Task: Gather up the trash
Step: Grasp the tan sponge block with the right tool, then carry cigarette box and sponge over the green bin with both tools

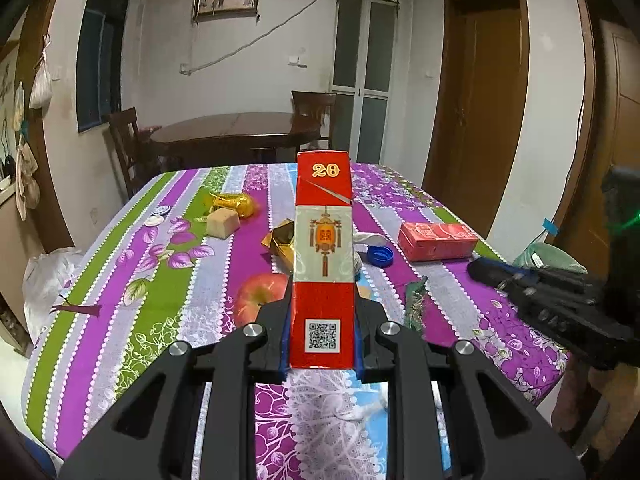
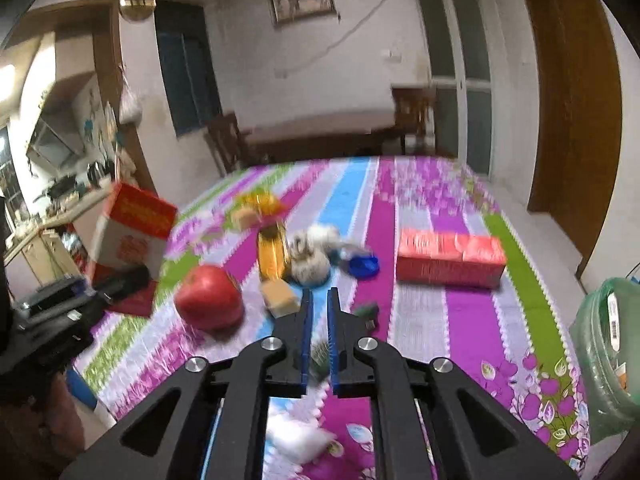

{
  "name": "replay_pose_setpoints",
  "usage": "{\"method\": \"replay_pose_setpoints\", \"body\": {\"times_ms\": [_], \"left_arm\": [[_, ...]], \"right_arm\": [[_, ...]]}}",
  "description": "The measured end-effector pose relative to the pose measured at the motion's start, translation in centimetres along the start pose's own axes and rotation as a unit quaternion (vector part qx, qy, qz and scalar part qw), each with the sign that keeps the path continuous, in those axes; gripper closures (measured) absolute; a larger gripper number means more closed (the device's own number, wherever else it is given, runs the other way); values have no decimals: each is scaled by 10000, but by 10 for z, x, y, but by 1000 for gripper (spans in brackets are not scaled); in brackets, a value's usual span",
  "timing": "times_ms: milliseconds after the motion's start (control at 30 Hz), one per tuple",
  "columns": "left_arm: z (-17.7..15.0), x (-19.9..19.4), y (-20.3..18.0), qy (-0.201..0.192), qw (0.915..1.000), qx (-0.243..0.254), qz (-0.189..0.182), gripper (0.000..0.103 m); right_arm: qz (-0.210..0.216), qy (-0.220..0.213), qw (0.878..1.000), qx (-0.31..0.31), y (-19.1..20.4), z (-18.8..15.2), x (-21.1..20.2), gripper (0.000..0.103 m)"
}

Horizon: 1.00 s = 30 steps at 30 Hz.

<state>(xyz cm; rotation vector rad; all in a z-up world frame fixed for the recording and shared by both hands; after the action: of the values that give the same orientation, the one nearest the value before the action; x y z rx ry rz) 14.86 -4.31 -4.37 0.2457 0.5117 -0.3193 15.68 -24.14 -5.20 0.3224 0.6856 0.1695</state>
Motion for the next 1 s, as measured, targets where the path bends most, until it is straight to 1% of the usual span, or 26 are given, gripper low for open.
{"method": "replay_pose_setpoints", "body": {"times_ms": [33,133,200,233,300,400,500,533,567,600,633,667,733,833,867,933,967,1000], "left_arm": [[-1,1,1,21,10000,-11,-24,83],[-6,5,6,72,10000,-58,10,83],[-8,8,11,114,9999,-128,3,83],[-10,9,12,129,9998,-148,0,83],[-12,11,14,158,9997,-160,10,83],[-16,14,17,239,9996,-177,7,83],[-21,20,19,339,9993,-184,9,83],[-23,22,19,370,9991,-185,6,83],[-24,24,20,397,9990,-181,8,83],[-25,26,19,416,9990,-173,9,83],[-26,28,19,441,9989,-170,11,83],[-27,29,18,458,9988,-171,11,83],[-28,33,17,495,9986,-161,13,83],[-29,38,14,511,9986,-149,44,83],[-29,38,13,510,9986,-147,59,83],[-28,39,10,488,9987,-137,82,83],[-27,39,8,479,9987,-133,90,83],[-25,38,6,454,9988,-109,121,83]], "right_arm": [[32,127,9999,-7,-1,-2,9,70],[133,349,9992,-118,4,-7,29,66],[299,573,9973,-335,15,-7,49,55],[351,746,9954,-483,21,-8,61,46],[434,952,9923,-662,32,-8,81,46],[240,1244,9871,-975,41,-10,115,46],[141,1544,9804,-1217,50,-15,143,47],[99,1597,9786,-1298,52,-17,149,49],[85,1649,9771,-1340,54,-19,154,56],[43,1699,9757,-1382,56,-22,158,59],[-17,1700,9754,-1402,55,-23,160,68],[-86,1687,9757,-1393,54,-23,161,74],[-118,1597,9781,-1330,51,-24,158,75],[-139,1199,9864,-1113,45,-18,138,76],[-140,937,9905,-995,45,-15,123,76],[-161,583,9939,-920,43,-11,100,76],[-163,287,9956,-878,45,-9,81,76],[-183,89,9963,-840,44,-7,69,76]]}}
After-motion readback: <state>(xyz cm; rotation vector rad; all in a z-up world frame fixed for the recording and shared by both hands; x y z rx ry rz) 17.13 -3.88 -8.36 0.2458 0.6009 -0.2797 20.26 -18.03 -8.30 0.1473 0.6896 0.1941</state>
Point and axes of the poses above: each gripper's, at about its wrist camera, not at the fingertips, and x roughly the way its jaws point, y to its left, z to its top, the point moved 8 cm from there along x, roughly the way its jaws point, and after that the axes turned 14 degrees about x, right-handed, at the moved point
